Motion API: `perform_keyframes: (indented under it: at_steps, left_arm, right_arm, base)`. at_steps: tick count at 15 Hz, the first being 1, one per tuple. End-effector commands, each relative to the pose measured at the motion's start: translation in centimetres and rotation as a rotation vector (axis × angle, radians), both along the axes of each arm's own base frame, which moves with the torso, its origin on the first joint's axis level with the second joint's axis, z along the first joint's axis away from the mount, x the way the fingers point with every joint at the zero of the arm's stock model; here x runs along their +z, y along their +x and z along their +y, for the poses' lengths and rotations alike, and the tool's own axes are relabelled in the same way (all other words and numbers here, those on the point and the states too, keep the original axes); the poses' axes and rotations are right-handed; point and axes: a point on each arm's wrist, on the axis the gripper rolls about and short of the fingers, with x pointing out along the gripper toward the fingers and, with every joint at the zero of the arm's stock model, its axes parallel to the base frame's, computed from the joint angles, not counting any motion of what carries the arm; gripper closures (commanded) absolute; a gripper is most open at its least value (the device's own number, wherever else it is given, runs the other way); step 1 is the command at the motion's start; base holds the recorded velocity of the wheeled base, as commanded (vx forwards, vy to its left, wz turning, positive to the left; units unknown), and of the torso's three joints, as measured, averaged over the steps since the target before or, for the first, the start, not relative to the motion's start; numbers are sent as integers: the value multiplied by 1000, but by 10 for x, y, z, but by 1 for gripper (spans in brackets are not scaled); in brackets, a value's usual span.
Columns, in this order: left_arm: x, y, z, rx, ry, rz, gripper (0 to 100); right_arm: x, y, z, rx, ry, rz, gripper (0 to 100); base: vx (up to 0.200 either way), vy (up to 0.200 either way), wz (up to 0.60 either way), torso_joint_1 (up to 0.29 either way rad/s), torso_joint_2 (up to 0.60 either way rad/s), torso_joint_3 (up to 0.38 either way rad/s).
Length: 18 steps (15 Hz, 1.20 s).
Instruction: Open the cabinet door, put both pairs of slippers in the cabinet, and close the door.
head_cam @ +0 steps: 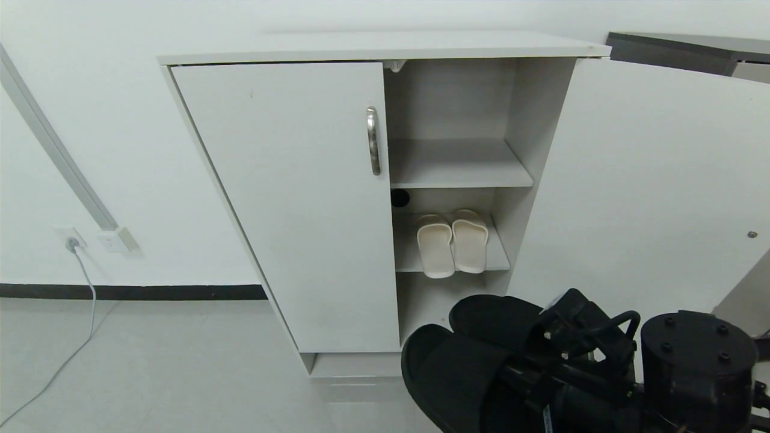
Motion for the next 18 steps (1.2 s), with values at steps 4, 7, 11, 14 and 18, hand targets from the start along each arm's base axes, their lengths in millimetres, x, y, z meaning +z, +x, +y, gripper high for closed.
perform_keyframes:
  at_steps: [4,7,11,14,18]
  left_arm:
    - [0,0,0,1,0,0,100]
    - [0,0,0,-1,2,0,100]
    - [0,0,0,-2,2,0,100]
    - [0,0,0,-3,3,1,100]
    - [0,0,0,-3,5,1,100]
  right_arm:
    - [-4,21,27,-248,-47,-67,100]
    - [5,36,44,-406,-69,-74,100]
    - [40,46,63,-546,-27,-15,100]
    - [71,52,69,-645,-4,-54,100]
    - [101,58,76,-732,51,-108,100]
  base:
    - [0,0,0,0,0,0]
    - [0,0,0,0,0,0]
    - [0,0,0,0,0,0]
    - [0,0,0,0,0,0]
    - [0,0,0,0,0,0]
